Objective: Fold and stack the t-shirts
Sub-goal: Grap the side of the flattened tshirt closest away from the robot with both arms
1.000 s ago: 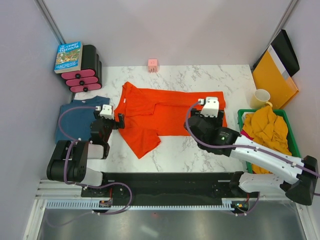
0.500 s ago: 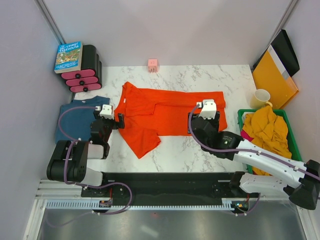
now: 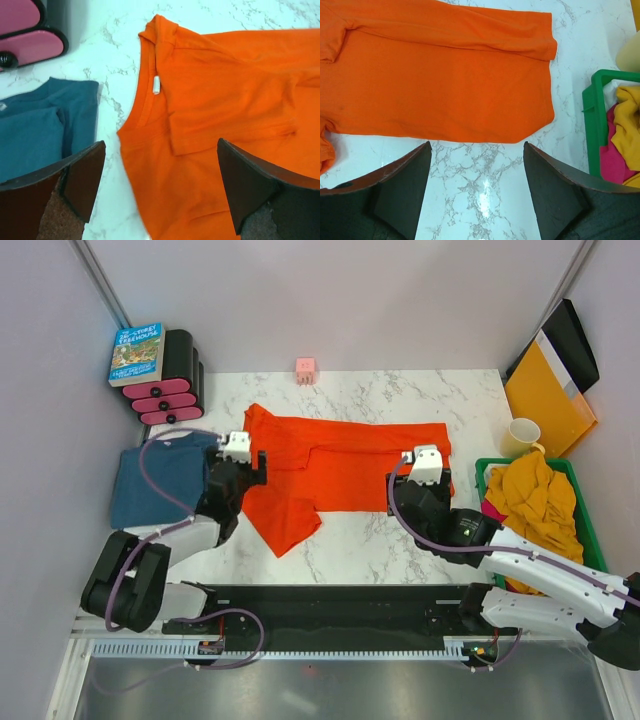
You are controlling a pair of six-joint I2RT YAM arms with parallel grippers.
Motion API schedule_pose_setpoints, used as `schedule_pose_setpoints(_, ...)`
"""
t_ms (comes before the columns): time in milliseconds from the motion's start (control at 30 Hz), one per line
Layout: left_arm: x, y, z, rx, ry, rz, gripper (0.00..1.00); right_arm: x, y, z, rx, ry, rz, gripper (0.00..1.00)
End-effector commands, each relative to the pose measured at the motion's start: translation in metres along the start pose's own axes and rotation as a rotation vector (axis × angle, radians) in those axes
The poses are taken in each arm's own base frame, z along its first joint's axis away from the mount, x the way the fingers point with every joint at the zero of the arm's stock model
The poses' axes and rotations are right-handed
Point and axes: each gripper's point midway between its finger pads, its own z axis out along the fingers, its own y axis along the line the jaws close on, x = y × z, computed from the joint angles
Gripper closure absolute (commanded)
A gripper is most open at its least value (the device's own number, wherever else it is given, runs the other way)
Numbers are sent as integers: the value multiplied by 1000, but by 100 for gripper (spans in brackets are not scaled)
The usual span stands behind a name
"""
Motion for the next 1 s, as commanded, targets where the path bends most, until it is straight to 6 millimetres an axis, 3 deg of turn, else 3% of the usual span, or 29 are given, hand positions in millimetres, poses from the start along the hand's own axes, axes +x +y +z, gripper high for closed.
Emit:
schedule_pose_setpoints(0,-64,-4,-3,-269,152,-98,0,0,-1,0,0,-8,-14,18)
schedule_pose_setpoints(33,-31,-13,-25,-252,348,-7,0,0,-1,1,0,-10,-10,18)
schedule_pose_setpoints(67,-37,-44,-40,-225,345,13,0,1,-1,1,2,-13,-6,18)
schedule_pose_setpoints(100,-45,-61,-48,-212,340,13,0,3,0,2,2,-14,-2,18)
schedule_pose_setpoints(133,-25,-62,-73,-222,442,52,0,4,0,3,3,-15,3,18)
schedule_pose_setpoints(167,-21,-79,-86,-282,464,-232,0,5,0,4,2,-13,7,18)
schedule_pose_setpoints(233,13,-71,-122,-396,622,-423,0,3,2,4,-3,-20,25,18)
schedule_pose_setpoints(267,36,-92,-138,-314,738,-490,1,3,4,4,-8,-23,29,18)
schedule_pose_setpoints(333,36,-127,-159,-132,754,-533,8,0,6,4,-14,-26,37,18)
schedule_pose_setpoints(367,49,-128,-171,-111,761,-505,11,-1,7,4,-17,-27,36,18)
schedule_pose_setpoints(433,50,-133,-186,-61,740,-516,14,-1,7,5,-13,-28,35,18)
schedule_pose_setpoints(600,92,-120,-204,-91,811,-540,15,6,9,6,-19,-13,48,18)
schedule_pose_setpoints(767,94,-121,-193,-88,766,-500,16,19,12,7,-39,23,51,18)
schedule_pose_setpoints(967,95,-129,-180,-89,737,-463,25,24,11,6,-45,35,43,18)
